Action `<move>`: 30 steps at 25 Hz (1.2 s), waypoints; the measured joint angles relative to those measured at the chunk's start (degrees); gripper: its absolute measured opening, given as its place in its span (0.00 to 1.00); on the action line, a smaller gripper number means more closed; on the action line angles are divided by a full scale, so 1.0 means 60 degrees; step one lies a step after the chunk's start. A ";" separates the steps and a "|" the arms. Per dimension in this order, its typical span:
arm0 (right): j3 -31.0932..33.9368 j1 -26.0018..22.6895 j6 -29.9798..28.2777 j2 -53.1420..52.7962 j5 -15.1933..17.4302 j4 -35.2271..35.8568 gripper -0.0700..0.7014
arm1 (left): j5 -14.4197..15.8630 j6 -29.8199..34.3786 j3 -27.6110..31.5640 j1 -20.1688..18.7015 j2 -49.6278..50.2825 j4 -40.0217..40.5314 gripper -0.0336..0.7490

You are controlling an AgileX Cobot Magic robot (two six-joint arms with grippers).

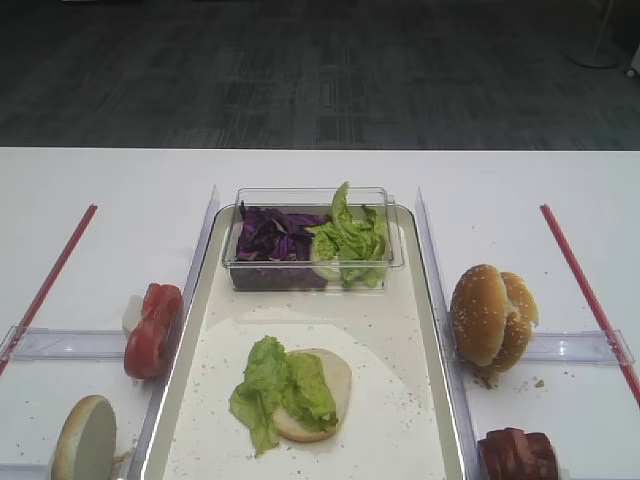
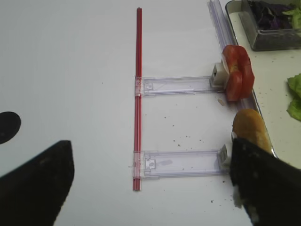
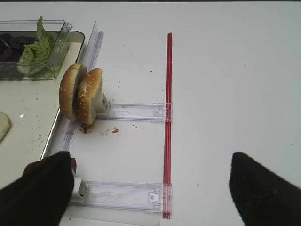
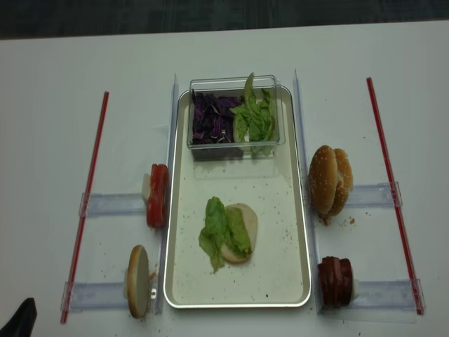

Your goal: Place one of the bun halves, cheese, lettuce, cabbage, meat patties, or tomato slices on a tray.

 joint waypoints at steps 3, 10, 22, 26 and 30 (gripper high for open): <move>0.0000 0.0000 0.0000 0.0000 0.0000 0.0000 0.97 | 0.0000 0.0000 0.0000 0.0000 0.0000 0.0000 0.83; 0.0000 0.0000 0.0000 0.0000 0.0000 0.0000 0.97 | 0.0000 0.0000 0.0000 0.0000 0.0000 0.0000 0.83; 0.0000 0.0000 0.0000 0.0000 0.0000 0.0000 0.97 | 0.0000 0.0000 0.0000 0.0000 0.0000 0.0000 0.83; 0.0000 0.0000 0.0000 0.0000 0.0000 0.0000 0.97 | 0.0000 0.0000 0.0000 0.0000 0.0000 0.0000 0.83; 0.0000 0.0000 0.0000 0.0000 0.0000 0.0000 0.97 | 0.0000 0.0000 0.0000 0.0000 0.0000 0.0000 0.83</move>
